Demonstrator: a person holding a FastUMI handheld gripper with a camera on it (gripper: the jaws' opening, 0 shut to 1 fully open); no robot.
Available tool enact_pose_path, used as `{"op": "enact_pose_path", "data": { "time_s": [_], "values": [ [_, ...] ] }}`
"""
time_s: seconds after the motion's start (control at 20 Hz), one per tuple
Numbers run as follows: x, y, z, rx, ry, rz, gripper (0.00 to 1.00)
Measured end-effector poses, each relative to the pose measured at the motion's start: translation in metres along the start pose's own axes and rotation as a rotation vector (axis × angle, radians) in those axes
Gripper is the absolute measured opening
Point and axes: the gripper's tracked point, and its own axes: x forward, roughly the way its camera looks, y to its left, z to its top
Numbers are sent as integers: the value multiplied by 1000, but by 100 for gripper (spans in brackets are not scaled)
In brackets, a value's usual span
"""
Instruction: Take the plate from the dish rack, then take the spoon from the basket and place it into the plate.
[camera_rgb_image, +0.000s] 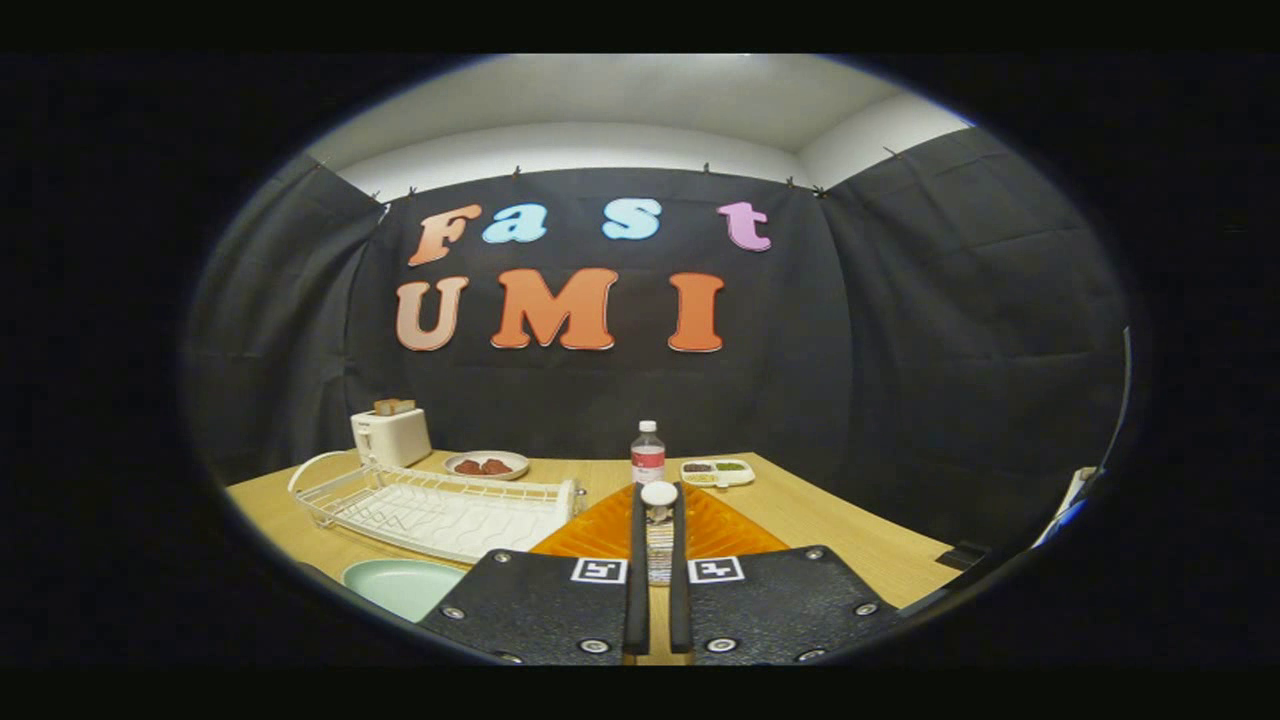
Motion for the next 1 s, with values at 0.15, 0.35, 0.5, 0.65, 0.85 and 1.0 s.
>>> {"op": "enact_pose_path", "data": {
  "time_s": [0.15,0.35,0.5,0.65,0.85,1.0],
  "values": [
    [-19,22,7,9,-14,46,8],
    [-41,57,8,29,-20,119,8],
    [-54,85,-3,46,-5,181,8],
    [-62,113,-21,46,27,241,8],
    [-66,145,-51,35,74,304,8],
    [-68,167,-76,42,124,347,8]
  ]
}}
